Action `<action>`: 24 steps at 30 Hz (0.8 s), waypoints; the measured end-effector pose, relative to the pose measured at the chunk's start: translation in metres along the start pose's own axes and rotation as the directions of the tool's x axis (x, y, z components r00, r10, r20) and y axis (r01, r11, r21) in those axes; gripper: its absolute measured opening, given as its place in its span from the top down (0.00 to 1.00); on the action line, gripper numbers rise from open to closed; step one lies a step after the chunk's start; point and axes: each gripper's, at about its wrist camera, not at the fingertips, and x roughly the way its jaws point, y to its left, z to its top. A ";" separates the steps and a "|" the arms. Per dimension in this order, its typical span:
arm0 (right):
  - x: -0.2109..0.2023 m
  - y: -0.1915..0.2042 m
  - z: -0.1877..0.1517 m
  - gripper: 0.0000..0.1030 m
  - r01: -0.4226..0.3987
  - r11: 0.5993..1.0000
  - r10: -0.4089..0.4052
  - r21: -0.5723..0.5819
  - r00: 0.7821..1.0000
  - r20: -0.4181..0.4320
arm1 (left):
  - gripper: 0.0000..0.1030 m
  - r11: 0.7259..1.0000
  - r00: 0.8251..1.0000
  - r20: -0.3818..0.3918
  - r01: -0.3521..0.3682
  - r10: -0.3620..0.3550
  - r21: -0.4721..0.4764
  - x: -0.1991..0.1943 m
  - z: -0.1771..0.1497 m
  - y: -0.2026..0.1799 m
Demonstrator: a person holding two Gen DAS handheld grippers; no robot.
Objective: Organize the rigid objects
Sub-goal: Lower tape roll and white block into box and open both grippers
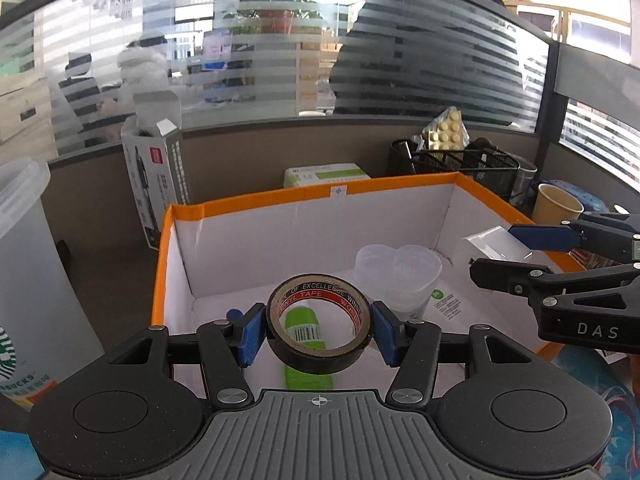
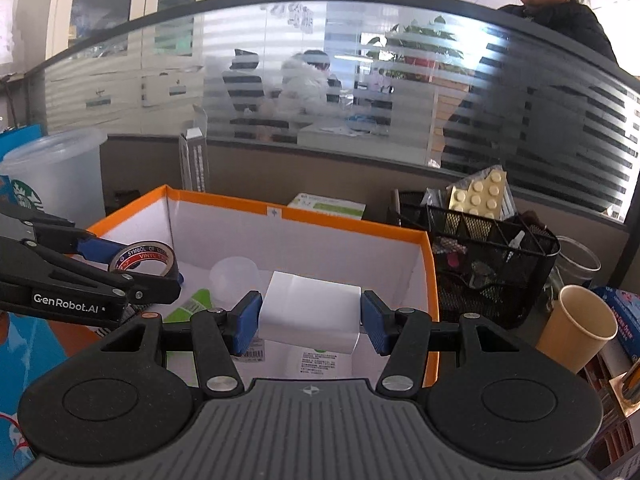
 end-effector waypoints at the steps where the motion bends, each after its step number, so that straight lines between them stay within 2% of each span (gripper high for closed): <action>1: 0.002 0.000 -0.001 0.50 0.000 1.000 0.000 -0.001 1.000 -0.006 | 0.47 1.000 1.000 -0.004 -0.001 0.001 -0.002 0.001 0.000 0.000; 24: 0.022 -0.002 -0.007 0.50 0.007 1.000 -0.007 0.002 0.999 -0.041 | 0.47 1.000 0.999 -0.043 0.014 -0.014 -0.019 0.016 -0.004 0.000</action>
